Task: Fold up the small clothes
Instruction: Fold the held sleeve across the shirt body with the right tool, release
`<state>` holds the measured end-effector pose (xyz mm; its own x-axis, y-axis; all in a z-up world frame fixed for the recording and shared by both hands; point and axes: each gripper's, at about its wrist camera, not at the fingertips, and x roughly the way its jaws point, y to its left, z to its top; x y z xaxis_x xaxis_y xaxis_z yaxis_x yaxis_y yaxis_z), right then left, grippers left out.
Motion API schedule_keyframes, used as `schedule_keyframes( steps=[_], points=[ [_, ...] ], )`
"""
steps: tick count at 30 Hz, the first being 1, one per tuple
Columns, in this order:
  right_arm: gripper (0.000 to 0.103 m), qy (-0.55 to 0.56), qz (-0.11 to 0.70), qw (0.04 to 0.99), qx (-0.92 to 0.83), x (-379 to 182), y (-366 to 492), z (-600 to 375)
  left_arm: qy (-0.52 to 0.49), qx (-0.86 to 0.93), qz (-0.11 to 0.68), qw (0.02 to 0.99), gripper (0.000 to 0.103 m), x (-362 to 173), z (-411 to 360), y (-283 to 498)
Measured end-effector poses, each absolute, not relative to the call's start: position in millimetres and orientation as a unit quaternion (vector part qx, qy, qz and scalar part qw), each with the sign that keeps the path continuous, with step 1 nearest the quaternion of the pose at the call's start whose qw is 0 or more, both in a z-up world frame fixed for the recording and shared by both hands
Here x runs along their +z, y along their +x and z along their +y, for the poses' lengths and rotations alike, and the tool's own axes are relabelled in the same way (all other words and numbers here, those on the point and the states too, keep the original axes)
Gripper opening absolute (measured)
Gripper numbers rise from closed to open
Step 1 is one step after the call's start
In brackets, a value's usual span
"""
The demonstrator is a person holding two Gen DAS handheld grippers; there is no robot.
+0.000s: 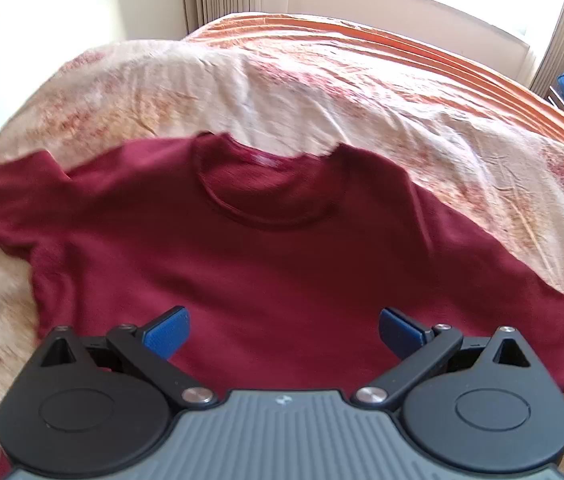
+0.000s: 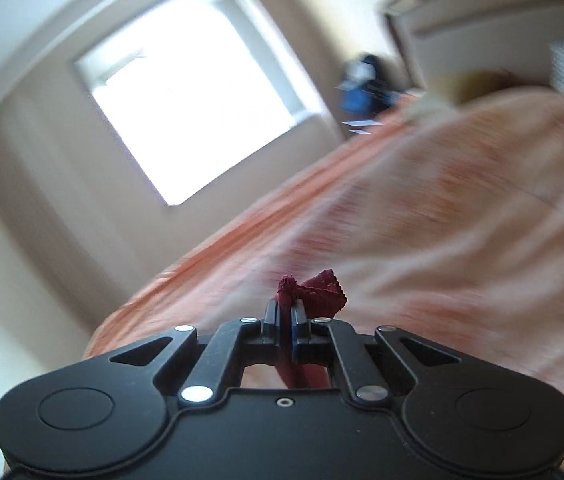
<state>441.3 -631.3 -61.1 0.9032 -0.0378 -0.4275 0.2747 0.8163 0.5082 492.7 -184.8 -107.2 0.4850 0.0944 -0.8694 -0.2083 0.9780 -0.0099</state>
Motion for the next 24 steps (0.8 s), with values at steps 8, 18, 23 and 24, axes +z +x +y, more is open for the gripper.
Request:
schedule_keyframes(
  steps=[8,18,23,24],
  points=[
    [0.005,0.262,0.202,0.943,0.038,-30,484,-485,-0.061,0.085,0.488,0.867,0.103,-88,-108,493],
    [0.005,0.198,0.249,0.942,0.108,-68,493,-275,-0.115,0.088,0.463,0.874,0.103,-92,11,487],
    [0.005,0.172,0.288,0.933,0.127,-110,490,-197,-0.143,0.09,0.455,0.875,0.103,-107,57,491],
    [0.005,0.166,0.295,0.932,0.13,-117,488,-184,-0.148,0.089,0.453,0.874,0.103,-110,64,491]
  ],
)
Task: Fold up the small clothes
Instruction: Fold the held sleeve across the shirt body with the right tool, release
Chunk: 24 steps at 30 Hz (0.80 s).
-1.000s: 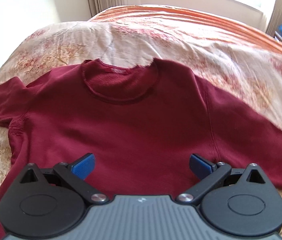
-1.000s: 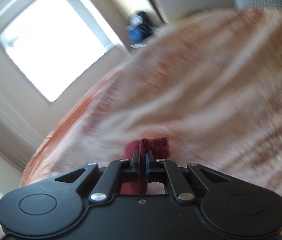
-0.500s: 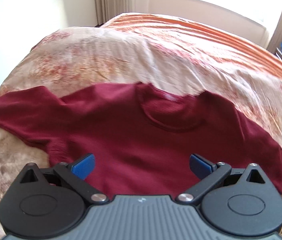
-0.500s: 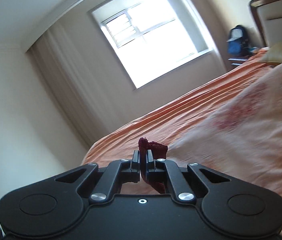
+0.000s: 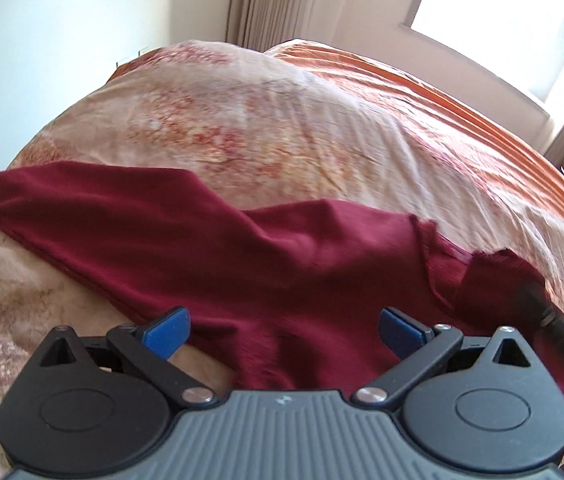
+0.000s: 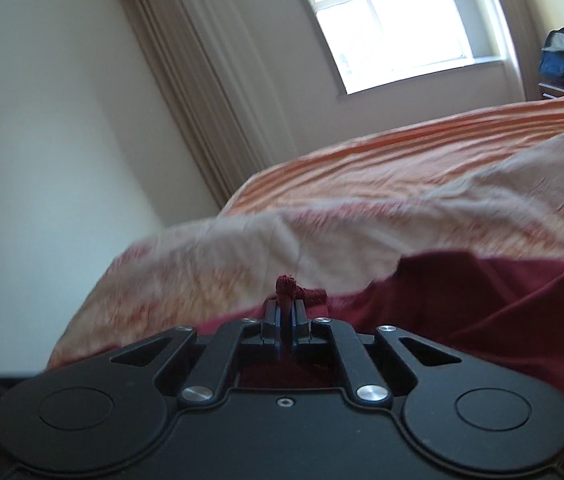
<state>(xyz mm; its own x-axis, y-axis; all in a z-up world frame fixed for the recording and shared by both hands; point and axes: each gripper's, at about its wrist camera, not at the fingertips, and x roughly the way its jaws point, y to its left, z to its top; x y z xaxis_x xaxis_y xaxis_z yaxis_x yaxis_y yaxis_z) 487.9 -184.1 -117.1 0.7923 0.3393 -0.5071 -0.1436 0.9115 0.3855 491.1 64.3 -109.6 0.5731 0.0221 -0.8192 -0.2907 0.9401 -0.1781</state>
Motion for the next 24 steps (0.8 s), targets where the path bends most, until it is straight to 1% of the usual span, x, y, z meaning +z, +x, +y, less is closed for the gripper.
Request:
schedule_keyframes(
  steps=[4,7,9,11,12,13,15,16,17,18,19,21,24],
  points=[
    [0.008,0.138,0.322,0.927,0.133,-148,487,-154,-0.165,0.084,0.449,0.874,0.103,-121,83,495],
    [0.015,0.119,0.341,0.922,0.138,-167,487,-143,-0.168,0.081,0.45,0.873,0.103,-127,88,496],
    [0.023,0.111,0.354,0.918,0.144,-177,488,-139,-0.168,0.08,0.452,0.873,0.103,-130,87,497],
    [0.027,0.11,0.362,0.914,0.15,-182,486,-138,-0.169,0.078,0.453,0.872,0.103,-132,85,497],
    [0.035,0.107,0.363,0.913,0.154,-182,484,-139,-0.168,0.076,0.454,0.872,0.103,-133,84,498],
    [0.04,0.104,0.363,0.912,0.159,-181,483,-140,-0.167,0.075,0.455,0.872,0.103,-134,82,498],
    [0.061,0.097,0.357,0.913,0.17,-176,477,-145,-0.165,0.071,0.455,0.872,0.103,-135,76,499],
    [0.066,0.093,0.353,0.915,0.174,-173,473,-150,-0.165,0.068,0.455,0.873,0.103,-135,73,500],
    [0.074,0.088,0.348,0.916,0.176,-169,469,-156,-0.164,0.064,0.455,0.873,0.103,-137,69,501],
    [0.078,0.082,0.344,0.919,0.175,-166,464,-163,-0.161,0.06,0.456,0.873,0.103,-138,64,502],
    [0.08,0.074,0.34,0.922,0.171,-162,460,-171,-0.158,0.054,0.46,0.872,0.103,-140,59,504],
    [0.088,0.056,0.336,0.927,0.157,-157,452,-192,-0.15,0.042,0.463,0.872,0.103,-144,47,506],
    [0.094,0.037,0.331,0.934,0.127,-152,444,-230,-0.132,0.026,0.464,0.876,0.103,-151,25,509]
  ],
)
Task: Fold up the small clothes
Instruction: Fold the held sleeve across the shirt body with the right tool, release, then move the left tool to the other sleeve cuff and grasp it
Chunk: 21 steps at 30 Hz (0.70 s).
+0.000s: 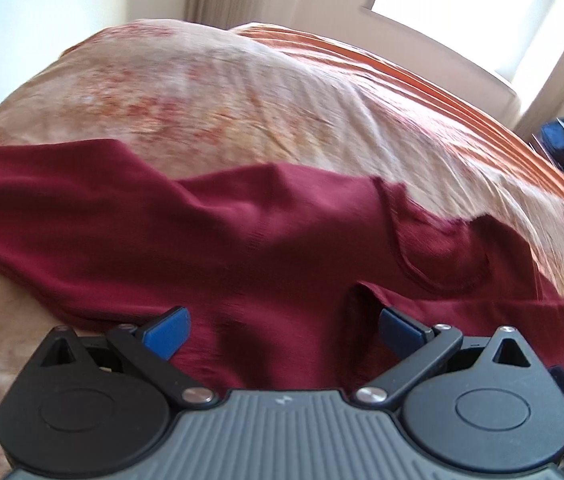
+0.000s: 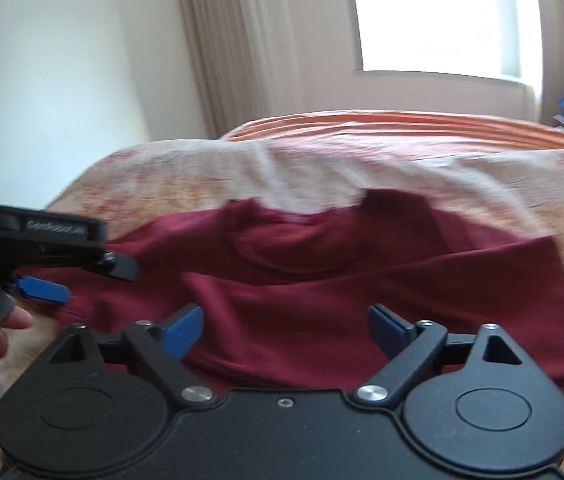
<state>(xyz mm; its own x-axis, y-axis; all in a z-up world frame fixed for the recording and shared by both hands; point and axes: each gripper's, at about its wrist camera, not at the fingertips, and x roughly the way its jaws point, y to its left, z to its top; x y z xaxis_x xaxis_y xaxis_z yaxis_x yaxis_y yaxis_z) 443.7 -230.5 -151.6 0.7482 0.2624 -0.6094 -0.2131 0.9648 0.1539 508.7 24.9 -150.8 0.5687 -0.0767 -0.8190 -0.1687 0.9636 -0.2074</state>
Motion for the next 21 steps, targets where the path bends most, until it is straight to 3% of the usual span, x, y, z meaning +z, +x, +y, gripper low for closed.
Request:
schedule_keyframes(
  steps=[11,21],
  points=[
    [0.099,0.036,0.329,0.944,-0.02,-174,491,-395,0.004,0.077,0.452,0.889,0.103,-181,-35,526],
    [0.098,-0.015,0.352,0.932,-0.088,-215,559,-446,0.023,0.115,0.466,0.877,0.103,-201,-39,530]
  ],
)
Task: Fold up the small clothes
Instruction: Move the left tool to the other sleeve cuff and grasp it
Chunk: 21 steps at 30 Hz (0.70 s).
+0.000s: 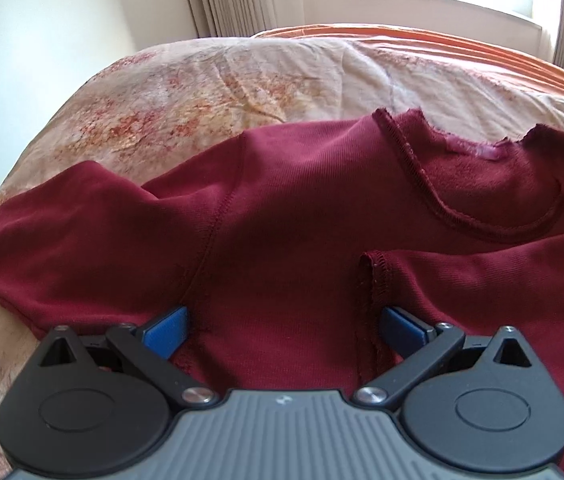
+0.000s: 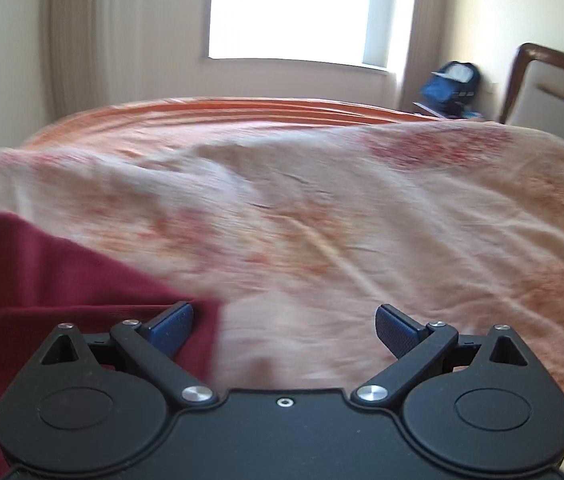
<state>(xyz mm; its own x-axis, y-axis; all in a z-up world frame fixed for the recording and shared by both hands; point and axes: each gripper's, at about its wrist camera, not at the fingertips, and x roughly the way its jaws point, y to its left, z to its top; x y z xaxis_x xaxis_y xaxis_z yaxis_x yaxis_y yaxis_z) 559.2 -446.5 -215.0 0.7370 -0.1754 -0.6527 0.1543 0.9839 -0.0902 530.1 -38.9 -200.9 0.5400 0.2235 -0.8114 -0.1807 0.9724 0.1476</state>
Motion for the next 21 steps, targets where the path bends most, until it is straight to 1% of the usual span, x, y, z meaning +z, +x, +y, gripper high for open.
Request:
schedule_keyframes(
  steps=[2,3,5,7,9,11,14,16,20,21],
  points=[
    [0.098,-0.021,0.355,0.931,-0.087,-221,561,-455,0.023,0.119,0.467,0.876,0.103,-202,-40,532],
    [0.095,-0.026,0.354,0.93,-0.09,-220,560,-456,0.023,0.119,0.466,0.876,0.103,-202,-40,532],
    [0.095,-0.037,0.346,0.932,-0.102,-214,552,-459,0.024,0.118,0.464,0.877,0.103,-200,-41,531],
    [0.097,-0.033,0.326,0.941,-0.088,-202,532,-457,0.026,0.117,0.461,0.879,0.103,-196,-42,527],
    [0.102,-0.049,0.309,0.947,-0.072,-193,507,-448,0.03,0.122,0.456,0.881,0.103,-190,-44,520],
    [0.102,-0.07,0.296,0.951,-0.055,-190,480,-433,0.026,0.124,0.453,0.882,0.103,-188,-43,513],
    [0.102,-0.115,0.311,0.943,-0.036,-201,454,-410,0.029,0.13,0.464,0.876,0.103,-194,-42,509],
    [0.102,-0.145,0.325,0.933,-0.055,-215,446,-403,0.033,0.134,0.467,0.874,0.103,-199,-40,509],
    [0.102,-0.142,0.331,0.927,-0.106,-228,440,-415,0.025,0.141,0.469,0.871,0.103,-204,-36,513],
    [0.102,-0.149,0.344,0.919,-0.124,-233,442,-418,0.023,0.142,0.471,0.871,0.103,-205,-36,513]
  ],
)
